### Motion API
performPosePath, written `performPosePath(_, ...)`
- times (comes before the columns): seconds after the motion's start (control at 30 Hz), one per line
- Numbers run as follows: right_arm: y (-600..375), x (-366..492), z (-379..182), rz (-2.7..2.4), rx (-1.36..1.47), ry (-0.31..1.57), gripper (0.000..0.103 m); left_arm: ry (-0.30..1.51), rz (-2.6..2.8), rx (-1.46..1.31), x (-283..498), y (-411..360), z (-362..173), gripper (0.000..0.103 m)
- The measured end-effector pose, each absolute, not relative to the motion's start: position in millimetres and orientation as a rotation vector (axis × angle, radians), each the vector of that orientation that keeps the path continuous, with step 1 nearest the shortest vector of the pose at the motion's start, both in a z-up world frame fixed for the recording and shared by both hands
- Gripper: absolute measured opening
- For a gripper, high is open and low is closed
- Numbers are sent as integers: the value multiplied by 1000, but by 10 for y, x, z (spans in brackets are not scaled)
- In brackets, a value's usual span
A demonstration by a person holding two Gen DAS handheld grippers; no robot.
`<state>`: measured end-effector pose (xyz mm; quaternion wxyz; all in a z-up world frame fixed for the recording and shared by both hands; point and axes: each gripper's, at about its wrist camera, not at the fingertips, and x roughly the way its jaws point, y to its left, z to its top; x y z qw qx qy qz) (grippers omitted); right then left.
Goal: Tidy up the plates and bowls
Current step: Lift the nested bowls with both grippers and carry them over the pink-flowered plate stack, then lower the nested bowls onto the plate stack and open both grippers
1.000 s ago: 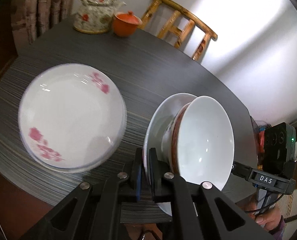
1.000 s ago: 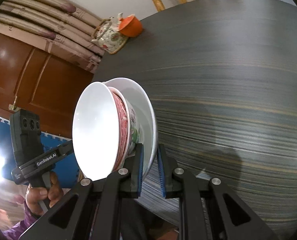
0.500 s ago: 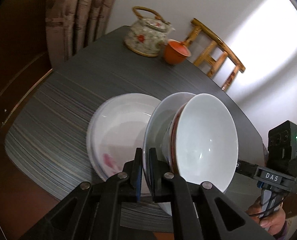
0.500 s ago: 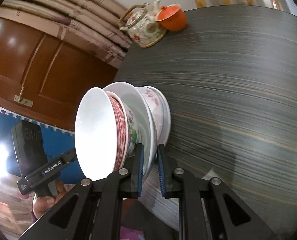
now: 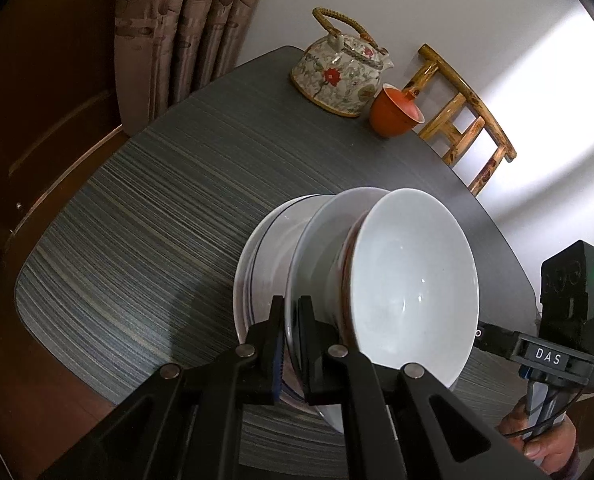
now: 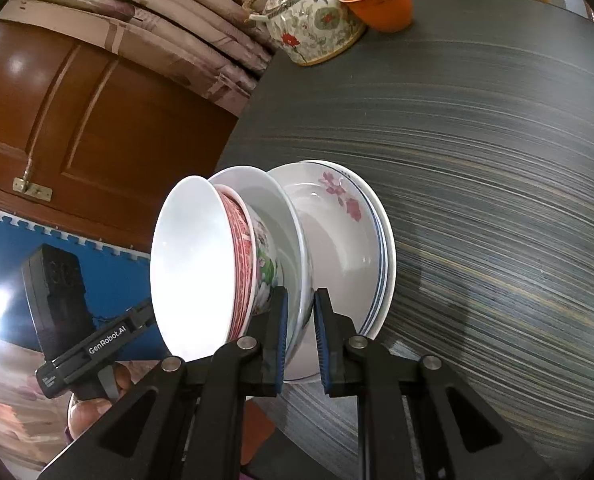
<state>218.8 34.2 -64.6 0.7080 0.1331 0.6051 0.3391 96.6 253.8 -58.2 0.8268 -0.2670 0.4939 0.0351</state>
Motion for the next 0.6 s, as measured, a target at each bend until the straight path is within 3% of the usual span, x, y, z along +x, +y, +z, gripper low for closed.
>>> performPosePath(0.6, 326, 2303, -749, 747, 309, 1356, 16, 1038, 63, -526, 1023, 2517, -693, 5)
